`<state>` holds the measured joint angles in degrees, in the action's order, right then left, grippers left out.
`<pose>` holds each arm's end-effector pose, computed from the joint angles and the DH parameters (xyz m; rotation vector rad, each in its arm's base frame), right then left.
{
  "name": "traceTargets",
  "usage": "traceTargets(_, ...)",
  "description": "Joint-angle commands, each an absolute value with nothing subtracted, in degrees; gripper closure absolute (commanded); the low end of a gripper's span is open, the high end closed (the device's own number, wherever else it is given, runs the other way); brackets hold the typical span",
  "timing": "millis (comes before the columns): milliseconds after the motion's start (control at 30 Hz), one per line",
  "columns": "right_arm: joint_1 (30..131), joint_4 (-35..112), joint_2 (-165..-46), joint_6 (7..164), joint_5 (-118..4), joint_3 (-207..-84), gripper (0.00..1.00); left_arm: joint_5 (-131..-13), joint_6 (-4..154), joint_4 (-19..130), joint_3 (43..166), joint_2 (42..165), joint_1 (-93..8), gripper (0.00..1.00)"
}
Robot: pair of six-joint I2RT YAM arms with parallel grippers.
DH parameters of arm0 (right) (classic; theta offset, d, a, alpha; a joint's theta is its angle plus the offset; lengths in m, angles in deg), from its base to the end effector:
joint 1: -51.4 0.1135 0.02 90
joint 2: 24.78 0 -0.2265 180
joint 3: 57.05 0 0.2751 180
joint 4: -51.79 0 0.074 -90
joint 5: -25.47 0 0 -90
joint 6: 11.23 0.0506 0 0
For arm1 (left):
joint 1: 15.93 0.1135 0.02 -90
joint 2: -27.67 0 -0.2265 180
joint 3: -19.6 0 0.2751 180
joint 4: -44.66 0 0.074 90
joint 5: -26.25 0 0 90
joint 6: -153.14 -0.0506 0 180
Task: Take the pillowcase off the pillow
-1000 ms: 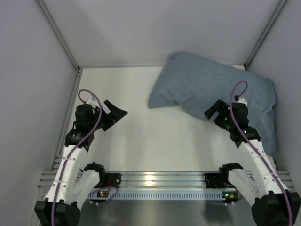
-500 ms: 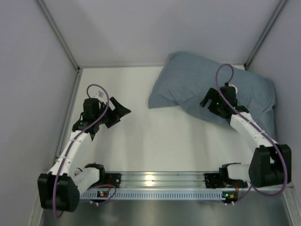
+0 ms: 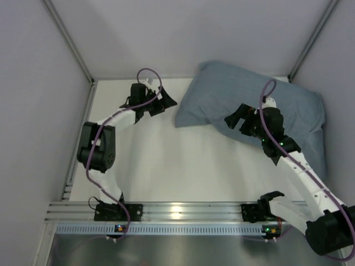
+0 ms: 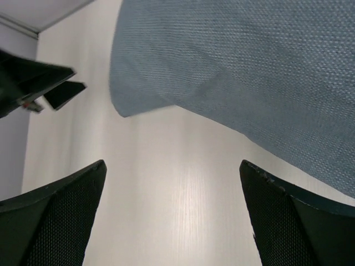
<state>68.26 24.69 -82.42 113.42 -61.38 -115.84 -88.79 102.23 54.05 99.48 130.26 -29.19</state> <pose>0.2727 0.0855 0.2559 0.2862 2.0598 0.6166 0.4084 -0.1183 0.1647 -0.2307 2.2278 -0.9854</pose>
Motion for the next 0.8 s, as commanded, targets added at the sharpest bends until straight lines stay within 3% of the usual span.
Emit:
traceTargets(0,68.7,25.9,-78.4,113.1,-57.1,-114.0,0.01,-89.1,99.3,48.5,108.5,139.2,-30.3,0.01)
traceTargets(133,68.7,25.1,-73.3,112.5,-55.7,-112.9,0.01,-91.6,102.6,42.7,111.2,145.5,-30.3,0.01)
traceTargets(267,68.7,23.0,-71.5,111.2,-57.5,-113.5,0.00,-108.2,119.2,16.9,108.9,152.8,-31.2,0.01)
traceTargets(467,68.7,22.4,-71.2,111.4,-56.7,-112.5,0.00,-115.4,144.9,-24.4,107.3,162.0,-33.5,0.01)
traceTargets(567,68.7,22.4,-70.0,112.5,-56.2,-111.4,0.01,-116.7,141.5,-18.8,108.5,162.3,-36.0,0.02)
traceTargets(633,68.7,22.4,-68.5,113.3,-55.9,-110.8,0.01,-114.7,134.7,-5.5,105.8,159.6,-36.8,0.43)
traceTargets(667,68.7,21.9,-67.6,113.7,-55.6,-110.5,0.00,-111.1,126.9,6.3,103.7,155.6,-37.3,0.82)
traceTargets(700,68.7,21.4,-67.2,113.7,-55.5,-110.5,0.00,-109.0,123.0,6.5,103.2,153.6,-37.4,1.00)
traceTargets(767,68.8,20.7,-66.4,113.7,-55.5,-110.3,0.01,-103.6,114.9,23.5,101.5,147.2,-37.4,1.00)
